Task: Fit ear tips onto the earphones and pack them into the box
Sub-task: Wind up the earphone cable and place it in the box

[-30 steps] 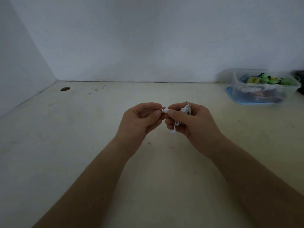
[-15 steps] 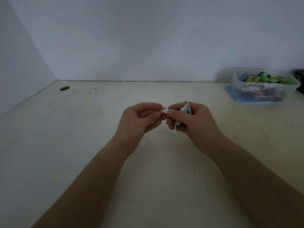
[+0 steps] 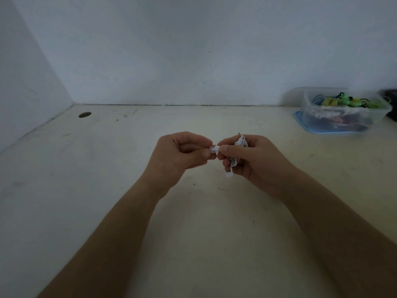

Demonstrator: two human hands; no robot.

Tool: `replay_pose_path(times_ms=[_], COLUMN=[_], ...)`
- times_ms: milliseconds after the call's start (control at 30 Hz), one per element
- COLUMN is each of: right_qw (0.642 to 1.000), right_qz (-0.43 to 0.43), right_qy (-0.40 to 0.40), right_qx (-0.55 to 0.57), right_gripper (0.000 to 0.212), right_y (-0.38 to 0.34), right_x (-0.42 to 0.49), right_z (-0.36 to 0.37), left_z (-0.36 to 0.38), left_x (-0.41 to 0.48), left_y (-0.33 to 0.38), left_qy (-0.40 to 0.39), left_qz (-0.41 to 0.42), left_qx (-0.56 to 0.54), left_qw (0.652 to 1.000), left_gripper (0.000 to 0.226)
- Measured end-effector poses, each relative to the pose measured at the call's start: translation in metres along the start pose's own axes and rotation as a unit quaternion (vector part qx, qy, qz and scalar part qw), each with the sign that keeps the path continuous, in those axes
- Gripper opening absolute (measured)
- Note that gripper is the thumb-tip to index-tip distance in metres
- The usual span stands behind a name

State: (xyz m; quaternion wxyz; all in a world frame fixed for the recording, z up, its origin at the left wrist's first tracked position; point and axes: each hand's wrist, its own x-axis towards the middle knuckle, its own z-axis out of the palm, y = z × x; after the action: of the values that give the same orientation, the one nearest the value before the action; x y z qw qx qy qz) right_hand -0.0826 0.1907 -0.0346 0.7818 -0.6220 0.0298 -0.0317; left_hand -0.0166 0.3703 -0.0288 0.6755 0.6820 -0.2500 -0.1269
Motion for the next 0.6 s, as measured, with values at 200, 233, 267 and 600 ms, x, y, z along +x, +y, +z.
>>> replay_pose_path(times_ms=[200,233,267,600], right_qw=[0.999,0.999,0.998,0.996], right_qz=[0.032,0.034,0.036,0.018], right_qy=[-0.037,-0.041,-0.044,-0.044], right_qx=[0.006,0.0,-0.006,-0.071], right_gripper=[0.026,0.025,0.025,0.015], right_y=[-0.0052,-0.0057,-0.0062,-0.0066], right_x=[-0.002,-0.0022,-0.0023,-0.0033], right_z=[-0.0036,-0.004,-0.0044,-0.0056], left_z=[-0.0008,-0.0008,-0.0006,-0.0014], left_x=[-0.0016,-0.0021,-0.0022,-0.0036], left_y=[0.0018,0.0018,0.002,0.0022], left_qy=[-0.015,-0.017,-0.019,-0.025], left_qz=[0.021,0.023,0.023,0.009], left_qx=[0.018,0.02,0.022,0.03], left_qw=[0.999,0.999,0.999,0.999], left_gripper=[0.024,0.024,0.025,0.025])
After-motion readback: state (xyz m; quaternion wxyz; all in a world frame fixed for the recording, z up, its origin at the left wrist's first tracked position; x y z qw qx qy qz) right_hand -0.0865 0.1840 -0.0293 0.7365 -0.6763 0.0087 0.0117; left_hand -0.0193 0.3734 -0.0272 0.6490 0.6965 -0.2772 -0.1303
